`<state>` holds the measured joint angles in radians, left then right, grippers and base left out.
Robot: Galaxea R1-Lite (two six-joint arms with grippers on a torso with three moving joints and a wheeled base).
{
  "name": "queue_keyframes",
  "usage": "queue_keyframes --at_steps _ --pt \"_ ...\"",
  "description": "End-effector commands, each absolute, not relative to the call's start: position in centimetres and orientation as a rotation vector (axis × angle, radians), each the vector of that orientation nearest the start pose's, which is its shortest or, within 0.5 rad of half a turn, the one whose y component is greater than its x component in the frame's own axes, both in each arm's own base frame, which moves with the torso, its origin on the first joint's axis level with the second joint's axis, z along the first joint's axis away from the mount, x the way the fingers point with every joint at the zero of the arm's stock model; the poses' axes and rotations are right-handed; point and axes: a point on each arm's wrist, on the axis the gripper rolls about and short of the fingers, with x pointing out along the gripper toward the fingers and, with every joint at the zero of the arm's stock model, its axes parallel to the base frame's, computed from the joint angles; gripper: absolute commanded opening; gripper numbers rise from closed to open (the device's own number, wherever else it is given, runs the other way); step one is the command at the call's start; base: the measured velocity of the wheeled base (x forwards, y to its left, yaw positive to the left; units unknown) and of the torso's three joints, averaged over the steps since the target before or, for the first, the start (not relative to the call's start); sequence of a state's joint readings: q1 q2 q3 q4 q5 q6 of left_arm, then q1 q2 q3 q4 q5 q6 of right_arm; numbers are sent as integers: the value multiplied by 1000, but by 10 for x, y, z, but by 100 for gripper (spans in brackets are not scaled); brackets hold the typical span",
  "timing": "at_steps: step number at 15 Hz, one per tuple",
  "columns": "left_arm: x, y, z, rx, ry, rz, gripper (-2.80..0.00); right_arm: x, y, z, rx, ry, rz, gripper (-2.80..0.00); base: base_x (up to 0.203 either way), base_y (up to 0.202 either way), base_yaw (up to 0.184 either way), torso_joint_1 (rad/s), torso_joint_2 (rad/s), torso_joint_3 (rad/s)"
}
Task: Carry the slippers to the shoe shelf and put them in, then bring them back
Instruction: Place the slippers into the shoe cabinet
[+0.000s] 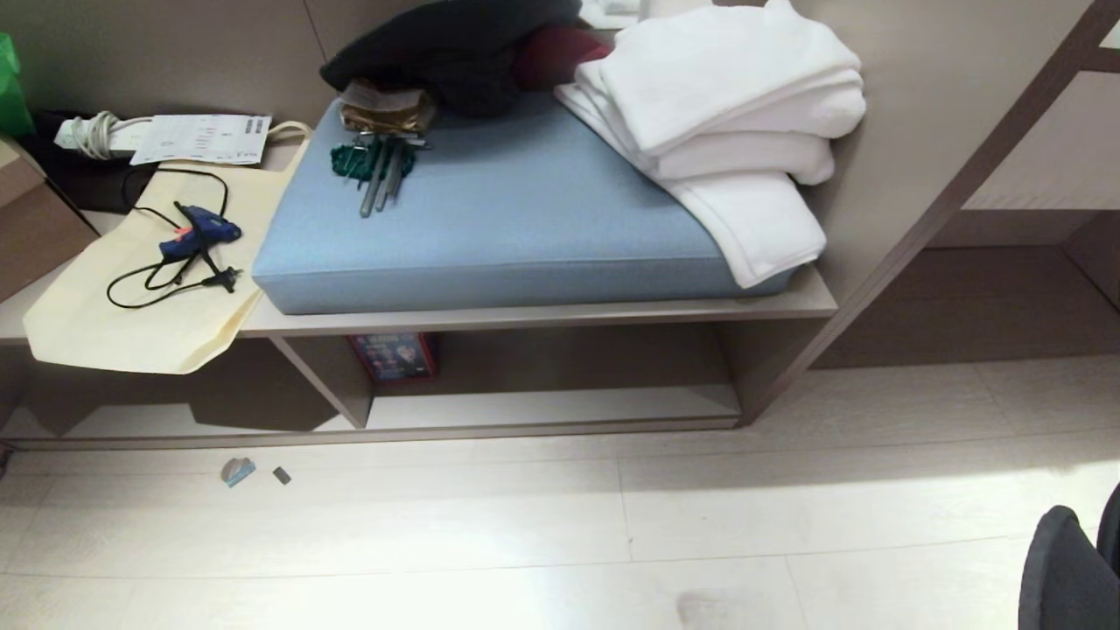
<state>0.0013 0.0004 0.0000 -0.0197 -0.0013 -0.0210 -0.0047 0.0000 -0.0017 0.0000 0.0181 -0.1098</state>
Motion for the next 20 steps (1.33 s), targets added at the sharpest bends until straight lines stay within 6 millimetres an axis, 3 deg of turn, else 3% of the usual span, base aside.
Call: queue_keyframes --at_steps 1,20 --pt "-22 0 75 -21 -13 0 -280 -23 1 76 -110 -1 14 -280 0 0 0 5 -8 -206" --pt "-22 0 76 -21 -14 0 -280 -23 1 76 -112 0 15 -280 0 0 0 2 2 -198"
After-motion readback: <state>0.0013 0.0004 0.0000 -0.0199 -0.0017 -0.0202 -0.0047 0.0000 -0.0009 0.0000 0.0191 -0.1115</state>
